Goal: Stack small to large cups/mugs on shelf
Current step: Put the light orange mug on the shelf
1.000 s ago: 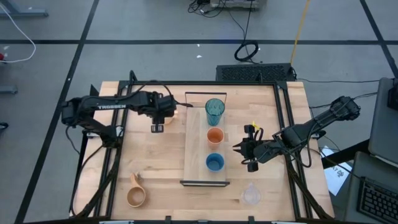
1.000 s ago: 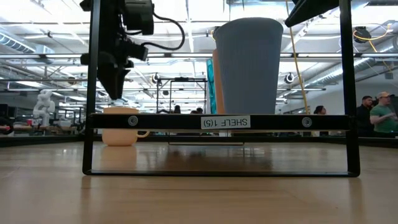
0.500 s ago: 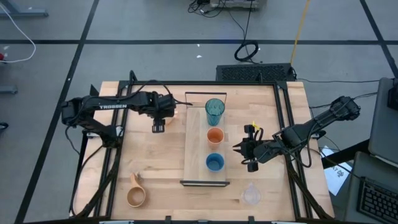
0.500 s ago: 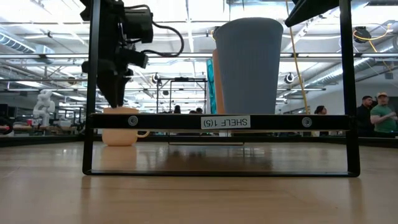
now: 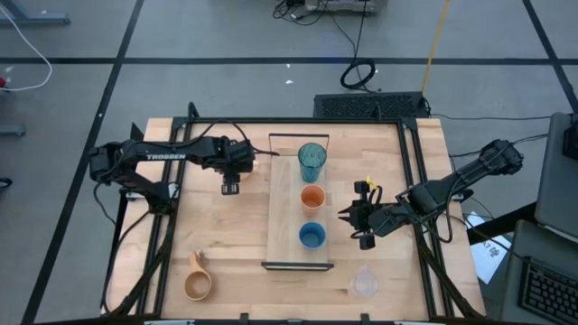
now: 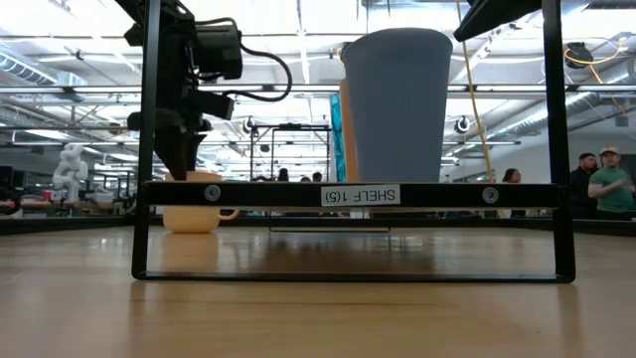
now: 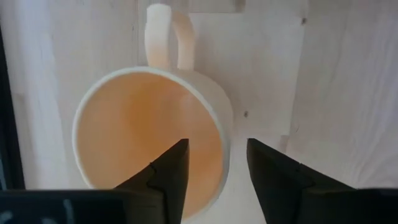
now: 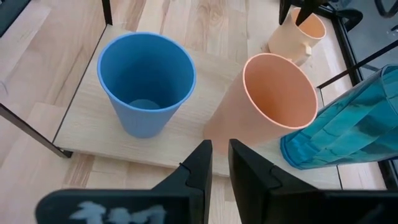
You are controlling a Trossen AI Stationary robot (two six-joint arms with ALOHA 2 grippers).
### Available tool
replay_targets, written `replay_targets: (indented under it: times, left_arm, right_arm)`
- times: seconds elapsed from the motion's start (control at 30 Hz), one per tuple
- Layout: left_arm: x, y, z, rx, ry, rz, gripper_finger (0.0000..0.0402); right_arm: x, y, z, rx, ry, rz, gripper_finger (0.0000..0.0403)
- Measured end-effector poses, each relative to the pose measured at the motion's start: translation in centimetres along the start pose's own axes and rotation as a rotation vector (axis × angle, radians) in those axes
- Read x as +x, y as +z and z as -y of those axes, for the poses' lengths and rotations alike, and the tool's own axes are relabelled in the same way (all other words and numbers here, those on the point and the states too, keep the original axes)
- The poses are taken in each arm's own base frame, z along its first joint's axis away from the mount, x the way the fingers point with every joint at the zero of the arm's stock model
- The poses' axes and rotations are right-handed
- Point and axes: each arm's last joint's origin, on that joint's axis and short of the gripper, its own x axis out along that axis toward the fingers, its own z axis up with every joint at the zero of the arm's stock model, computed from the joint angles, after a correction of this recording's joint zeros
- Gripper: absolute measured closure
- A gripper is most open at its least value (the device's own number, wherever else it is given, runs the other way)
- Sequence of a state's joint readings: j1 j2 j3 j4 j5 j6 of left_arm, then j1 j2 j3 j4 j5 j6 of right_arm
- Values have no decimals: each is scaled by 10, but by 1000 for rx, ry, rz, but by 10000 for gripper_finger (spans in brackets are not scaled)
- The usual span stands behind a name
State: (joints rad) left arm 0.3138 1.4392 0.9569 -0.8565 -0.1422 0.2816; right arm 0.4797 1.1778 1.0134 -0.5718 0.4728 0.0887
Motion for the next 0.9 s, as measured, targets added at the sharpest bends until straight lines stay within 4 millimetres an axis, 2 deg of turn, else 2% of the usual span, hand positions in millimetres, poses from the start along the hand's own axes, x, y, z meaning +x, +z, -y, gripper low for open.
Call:
replay_targets:
  times: [0.37,0.57,0.77,0.9]
  left_arm:
    - [0,0,0,33,3,-4,327]
    - [0,0,1,39,-41,4,388]
    - [0,0,3,35,-44,2,387]
    - [-10,4,9,39,-51,-1,394]
  right_arm:
    - [0,0,0,1,0,0,361]
    - [0,0,0,0,0,0,361]
    - [0,0,0,2,0,0,361]
    - [0,0,0,3,0,-1,361]
